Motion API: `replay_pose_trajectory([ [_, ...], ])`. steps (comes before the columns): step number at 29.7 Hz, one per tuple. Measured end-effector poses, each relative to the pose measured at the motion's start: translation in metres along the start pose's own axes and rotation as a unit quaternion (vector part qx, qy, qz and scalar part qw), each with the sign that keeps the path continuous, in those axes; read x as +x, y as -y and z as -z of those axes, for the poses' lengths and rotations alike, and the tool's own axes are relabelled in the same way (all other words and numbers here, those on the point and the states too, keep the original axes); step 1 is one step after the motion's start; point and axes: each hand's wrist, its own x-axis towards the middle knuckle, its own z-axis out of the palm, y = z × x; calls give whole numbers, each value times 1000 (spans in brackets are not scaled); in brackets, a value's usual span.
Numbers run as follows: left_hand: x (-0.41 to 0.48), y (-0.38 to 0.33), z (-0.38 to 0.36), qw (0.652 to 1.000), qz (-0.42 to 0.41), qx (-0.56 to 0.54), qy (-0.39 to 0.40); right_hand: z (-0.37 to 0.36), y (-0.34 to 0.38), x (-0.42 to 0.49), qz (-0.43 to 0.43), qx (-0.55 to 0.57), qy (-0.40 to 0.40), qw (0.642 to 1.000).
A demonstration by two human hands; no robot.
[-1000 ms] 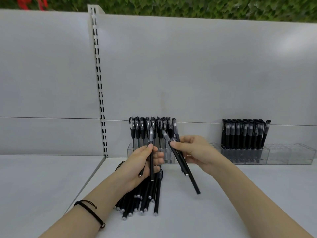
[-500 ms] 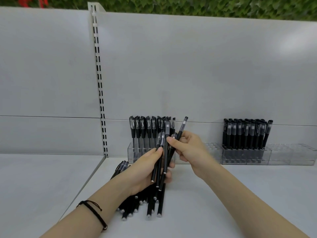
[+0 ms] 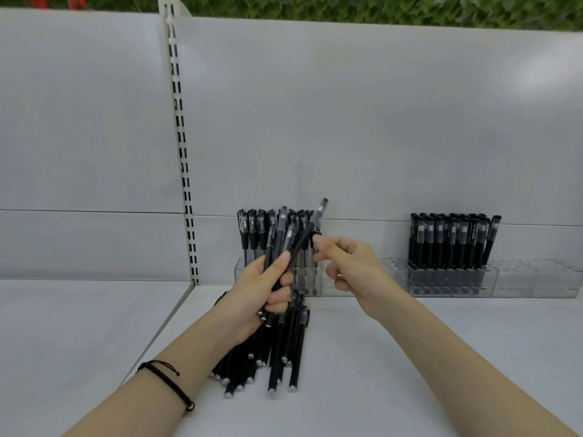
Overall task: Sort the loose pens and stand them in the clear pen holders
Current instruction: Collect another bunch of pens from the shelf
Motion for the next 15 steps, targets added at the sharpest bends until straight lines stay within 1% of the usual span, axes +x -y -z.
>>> replay_pose_trajectory([
  [4,0,-2,4,999,-11,-16,-45,-3,-9,-3,-18,-101,45,994],
  [8,0,-2,5,998,-8,-10,-59,-6,-16,-2,1,-175,74,982],
  [10,-1,-3,5,998,-10,-8,-62,-4,-19,0,14,-265,73,961],
  [12,-2,-4,4,998,-16,5,-68,-2,-25,3,16,-378,74,923],
  [13,-3,-5,3,997,-20,15,-71,-2,-28,3,9,-417,75,906],
  [15,-3,-6,2,996,-22,22,-80,-4,-33,3,-11,-447,82,891],
])
